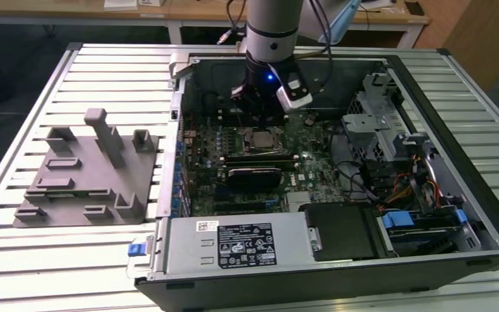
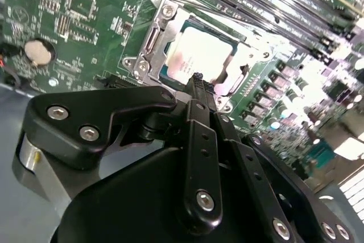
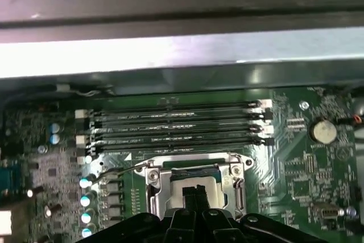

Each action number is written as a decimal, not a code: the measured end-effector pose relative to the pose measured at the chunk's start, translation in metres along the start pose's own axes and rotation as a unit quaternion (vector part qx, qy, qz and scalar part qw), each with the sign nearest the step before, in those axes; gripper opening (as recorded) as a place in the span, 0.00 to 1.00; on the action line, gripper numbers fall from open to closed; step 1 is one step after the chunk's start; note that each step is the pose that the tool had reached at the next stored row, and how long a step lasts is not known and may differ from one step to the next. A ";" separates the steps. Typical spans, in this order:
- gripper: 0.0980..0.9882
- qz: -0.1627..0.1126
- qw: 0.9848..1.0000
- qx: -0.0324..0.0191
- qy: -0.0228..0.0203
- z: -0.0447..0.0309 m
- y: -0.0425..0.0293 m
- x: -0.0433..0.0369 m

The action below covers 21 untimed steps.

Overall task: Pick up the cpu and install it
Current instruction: 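Close the cpu cover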

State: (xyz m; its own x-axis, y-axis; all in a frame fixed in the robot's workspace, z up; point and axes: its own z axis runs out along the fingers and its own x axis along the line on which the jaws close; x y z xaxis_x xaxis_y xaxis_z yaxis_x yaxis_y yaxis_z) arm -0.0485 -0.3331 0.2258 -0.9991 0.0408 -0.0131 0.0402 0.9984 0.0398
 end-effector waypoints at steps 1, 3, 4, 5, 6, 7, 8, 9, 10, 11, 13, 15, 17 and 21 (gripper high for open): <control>0.01 -0.009 1.000 0.000 0.000 0.0002 0.0000 0.0000; 0.01 -0.022 1.000 0.000 0.001 0.0005 0.0000 0.0000; 0.01 -0.024 1.000 0.001 0.001 0.0005 -0.0001 0.0000; 0.01 -0.024 1.000 0.001 0.001 0.0005 -0.0002 0.0000; 0.01 -0.024 1.000 0.001 0.001 0.0005 -0.0002 0.0000; 0.01 -0.024 1.000 0.001 0.001 0.0005 -0.0002 0.0000; 0.01 -0.024 1.000 0.001 0.001 0.0005 -0.0002 0.0000; 0.01 -0.024 1.000 0.001 0.001 0.0006 -0.0002 0.0000; 0.01 -0.024 1.000 0.001 0.001 0.0006 -0.0004 0.0000; 0.01 -0.024 1.000 0.001 0.001 0.0006 -0.0008 -0.0001; 0.01 -0.024 1.000 0.002 0.001 0.0006 -0.0019 -0.0001; 0.01 -0.023 1.000 0.002 0.001 0.0006 -0.0033 -0.0001; 0.01 -0.021 1.000 0.003 0.001 0.0009 -0.0046 -0.0002; 0.01 -0.015 1.000 0.005 0.001 0.0012 -0.0051 -0.0002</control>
State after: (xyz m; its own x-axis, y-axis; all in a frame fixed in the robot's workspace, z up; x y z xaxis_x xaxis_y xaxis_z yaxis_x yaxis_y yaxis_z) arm -0.0485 -0.3381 0.2245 -0.9999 0.0107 -0.0129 0.0103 0.9995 0.0302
